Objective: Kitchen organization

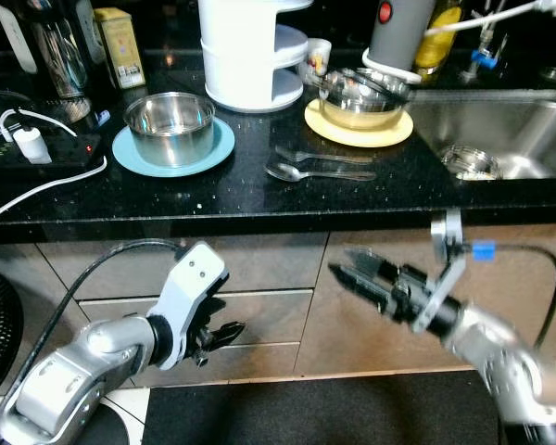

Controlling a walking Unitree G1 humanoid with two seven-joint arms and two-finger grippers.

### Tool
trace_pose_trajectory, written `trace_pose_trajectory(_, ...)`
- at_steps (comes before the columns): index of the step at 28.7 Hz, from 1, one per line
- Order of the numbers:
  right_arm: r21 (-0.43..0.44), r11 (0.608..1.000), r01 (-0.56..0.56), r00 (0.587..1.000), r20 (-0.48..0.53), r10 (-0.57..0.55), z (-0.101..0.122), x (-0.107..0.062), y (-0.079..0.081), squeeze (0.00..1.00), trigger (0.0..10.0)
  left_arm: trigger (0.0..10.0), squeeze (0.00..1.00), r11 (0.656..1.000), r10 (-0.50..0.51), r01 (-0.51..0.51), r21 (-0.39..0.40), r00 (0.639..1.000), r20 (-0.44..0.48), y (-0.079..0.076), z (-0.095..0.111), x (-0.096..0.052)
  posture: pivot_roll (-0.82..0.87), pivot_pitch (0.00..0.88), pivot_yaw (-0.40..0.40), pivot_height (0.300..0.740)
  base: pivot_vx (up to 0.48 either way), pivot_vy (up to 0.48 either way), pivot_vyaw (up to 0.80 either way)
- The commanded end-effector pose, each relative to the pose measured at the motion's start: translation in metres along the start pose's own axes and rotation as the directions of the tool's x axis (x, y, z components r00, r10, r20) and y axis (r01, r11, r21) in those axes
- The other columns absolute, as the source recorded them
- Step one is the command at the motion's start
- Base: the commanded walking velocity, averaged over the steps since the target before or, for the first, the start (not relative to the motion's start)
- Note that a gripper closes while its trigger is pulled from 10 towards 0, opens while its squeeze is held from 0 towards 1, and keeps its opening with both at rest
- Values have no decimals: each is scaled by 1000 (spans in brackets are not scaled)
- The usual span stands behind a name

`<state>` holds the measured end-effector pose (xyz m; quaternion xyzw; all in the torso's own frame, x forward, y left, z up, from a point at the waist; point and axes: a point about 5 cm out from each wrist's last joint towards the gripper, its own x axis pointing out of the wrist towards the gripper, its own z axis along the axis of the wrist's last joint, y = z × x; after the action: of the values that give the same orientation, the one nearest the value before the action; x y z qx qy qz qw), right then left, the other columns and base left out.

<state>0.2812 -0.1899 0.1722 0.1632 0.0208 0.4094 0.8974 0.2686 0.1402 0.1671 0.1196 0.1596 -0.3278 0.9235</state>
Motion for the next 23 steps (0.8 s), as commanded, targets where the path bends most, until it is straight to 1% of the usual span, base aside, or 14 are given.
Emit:
trace_pose_trajectory(1,-5,998,61,998,-27,-61,-5,-3,-1,0,10000,10000,0,999,33,-34,-17,998,-48,-2,-13,5,-76,133,4,740,0,0,0)
trace_pose_trajectory(2,-3,990,143,988,-59,-142,-14,-8,0,0,10000,10000,0,998,62,-63,-30,997,-54,-4,-18,8,-75,138,10,740,0,0,0)
trace_pose_trajectory(3,-3,990,143,988,-59,-142,-14,-8,0,0,10000,10000,0,998,62,-63,-30,997,-54,-4,-18,8,-75,138,10,740,0,0,0)
trace_pose_trajectory(4,-4,962,271,959,-86,-271,-27,-10,-5,0,10000,10000,0,994,89,-93,-53,994,-63,-7,-26,13,-68,144,18,740,0,0,0)
trace_pose_trajectory(5,-4,962,271,959,-86,-271,-27,-10,-5,0,10000,10000,0,994,89,-93,-53,994,-63,-7,-26,13,-68,144,18,740,0,0,0)
trace_pose_trajectory(6,-54,890,452,881,-132,-455,-54,-14,-8,0,10000,10000,0,981,161,-167,-102,984,-72,-9,-41,20,-57,154,26,740,0,0,0)
trace_pose_trajectory(7,-69,869,489,858,-141,-494,-62,-14,-7,0,10000,10000,0,971,186,-196,-135,979,-81,-9,-47,22,-57,156,24,740,0,0,0)
trace_pose_trajectory(9,-64,857,512,845,-140,-515,-67,-14,-6,0,10000,10000,0,966,201,-212,-147,976,-86,-9,-51,22,-52,166,18,740,0,0,0)
trace_pose_trajectory(12,-43,839,542,826,-156,-541,-83,-13,0,0,10000,10000,0,942,244,-263,-206,963,-113,-6,-67,21,-49,190,17,740,0,0,0)
trace_pose_trajectory(14,-71,831,551,807,-207,-553,-100,-13,4,0,10000,10000,0,927,293,-318,-200,945,-144,-4,-79,21,-55,208,15,740,0,0,0)
trace_pose_trajectory(16,-71,831,551,807,-207,-553,-100,-13,4,0,10000,10000,0,927,293,-318,-200,945,-144,-4,-79,21,-55,208,15,740,0,0,0)
trace_pose_trajectory(17,-97,822,561,784,-257,-566,-116,-16,12,0,10000,10000,0,916,318,-349,-196,932,-174,-5,-93,20,-82,240,21,740,0,0,0)
trace_pose_trajectory(20,-137,814,565,762,-292,-578,-127,-23,21,0,10000,10000,0,908,324,-360,-215,928,-183,-11,-103,19,-111,254,21,740,0,0,0)
trace_pose_trajectory(23,-172,803,571,737,-322,-594,-137,-34,27,0,10000,10000,0,915,318,-354,-192,928,-194,-20,-113,21,-134,270,5,740,0,0,0)
